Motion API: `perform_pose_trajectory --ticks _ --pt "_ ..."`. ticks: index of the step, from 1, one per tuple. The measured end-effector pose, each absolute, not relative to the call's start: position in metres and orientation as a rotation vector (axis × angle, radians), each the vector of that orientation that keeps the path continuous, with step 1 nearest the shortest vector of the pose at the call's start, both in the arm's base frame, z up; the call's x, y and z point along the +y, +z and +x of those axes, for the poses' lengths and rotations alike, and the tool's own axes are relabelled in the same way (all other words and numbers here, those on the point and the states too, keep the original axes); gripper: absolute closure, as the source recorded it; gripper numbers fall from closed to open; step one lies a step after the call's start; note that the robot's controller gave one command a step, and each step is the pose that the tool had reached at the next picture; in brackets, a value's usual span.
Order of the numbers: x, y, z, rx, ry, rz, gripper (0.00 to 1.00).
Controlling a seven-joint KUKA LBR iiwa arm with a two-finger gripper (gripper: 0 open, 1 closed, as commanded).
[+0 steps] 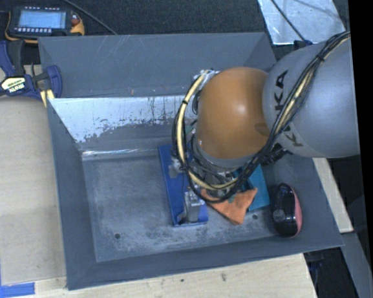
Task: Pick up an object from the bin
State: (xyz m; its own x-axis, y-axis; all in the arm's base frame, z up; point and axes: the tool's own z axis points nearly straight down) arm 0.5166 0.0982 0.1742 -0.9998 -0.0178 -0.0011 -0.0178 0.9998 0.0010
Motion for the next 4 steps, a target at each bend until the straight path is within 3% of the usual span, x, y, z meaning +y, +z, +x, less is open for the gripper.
perform_pose_trajectory --ticks 1,2,3,4 --pt "0.063 0.155 0.556 3.137 -0.002 -0.026 0.0" --pt "0.046 0.108 0.538 3.135 0.0 -0.077 0.0" --pt "0.022 0.092 0.533 3.144 0.003 0.017 0.0" --pt "0.018 0.079 0.558 3.146 -0.004 0.016 0.0"
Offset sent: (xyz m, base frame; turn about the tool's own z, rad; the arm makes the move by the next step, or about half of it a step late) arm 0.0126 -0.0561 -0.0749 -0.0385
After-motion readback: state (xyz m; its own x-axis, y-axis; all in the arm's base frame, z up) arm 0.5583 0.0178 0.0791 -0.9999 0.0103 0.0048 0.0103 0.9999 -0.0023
